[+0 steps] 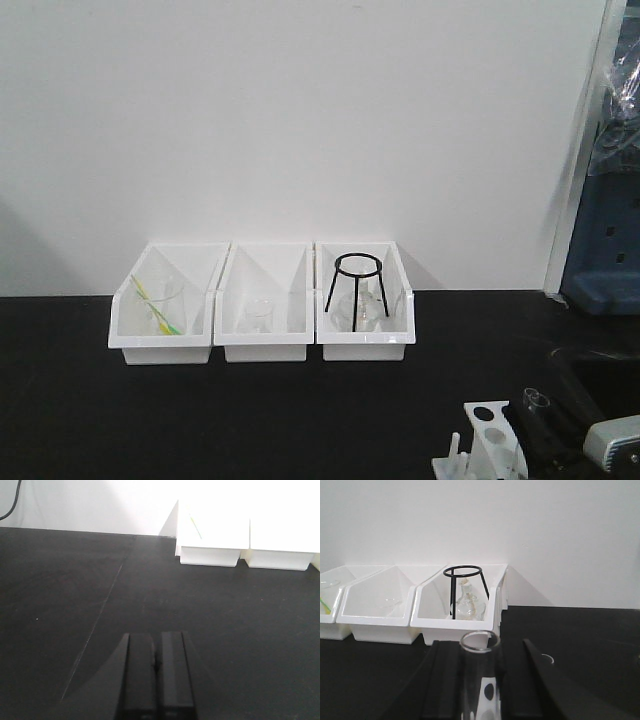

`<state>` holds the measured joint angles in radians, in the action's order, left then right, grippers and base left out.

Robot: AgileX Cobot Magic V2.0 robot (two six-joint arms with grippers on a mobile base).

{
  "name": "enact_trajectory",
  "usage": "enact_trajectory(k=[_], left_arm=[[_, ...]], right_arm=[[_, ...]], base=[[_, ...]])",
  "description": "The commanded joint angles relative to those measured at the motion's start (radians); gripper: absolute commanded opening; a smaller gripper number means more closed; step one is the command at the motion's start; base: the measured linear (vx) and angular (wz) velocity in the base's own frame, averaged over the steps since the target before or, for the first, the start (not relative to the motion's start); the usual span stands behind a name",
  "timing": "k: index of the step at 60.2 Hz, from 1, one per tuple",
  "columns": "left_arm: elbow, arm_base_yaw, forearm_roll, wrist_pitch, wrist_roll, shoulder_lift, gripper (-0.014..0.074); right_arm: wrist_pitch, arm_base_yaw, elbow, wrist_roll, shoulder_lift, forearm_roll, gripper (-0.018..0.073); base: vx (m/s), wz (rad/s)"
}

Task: Flip and reinsert test tube from rack
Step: 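Lower the tube into a rack hole and open the right gripper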

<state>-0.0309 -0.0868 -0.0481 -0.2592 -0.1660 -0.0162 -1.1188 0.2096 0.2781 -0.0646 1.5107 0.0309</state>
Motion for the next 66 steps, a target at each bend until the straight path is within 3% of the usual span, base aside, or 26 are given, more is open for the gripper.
enact_trajectory(k=[1,21,31,50,66], left_arm=[[-0.002,0.007,0.005,0.079,0.000,-0.011,-0.0006],[-0.002,0.007,0.005,0.079,0.000,-0.011,-0.0006],[-0.002,0.007,0.005,0.079,0.000,-0.011,-0.0006],[-0.002,0.007,0.005,0.079,0.000,-0.011,-0.0006],[-0.002,0.007,0.005,0.079,0.000,-0.011,-0.0006]], right_arm=[[-0.056,-0.003,0.017,0.017,-0.024,0.015,-0.0009],[-0.027,-0.003,0.017,0.024,-0.024,0.013,0.0023],[-0.024,-0.003,0.017,0.024,-0.024,0.015,0.0126],[-0.025,-0.003,0.017,0.020,-0.024,0.015,0.0409],[-0.064,-0.003,0.017,0.023,-0.045,0.008,0.0454]], base=[[0.00,0.00],[0.00,0.00],[0.00,0.00],[0.00,0.00],[0.00,0.00]])
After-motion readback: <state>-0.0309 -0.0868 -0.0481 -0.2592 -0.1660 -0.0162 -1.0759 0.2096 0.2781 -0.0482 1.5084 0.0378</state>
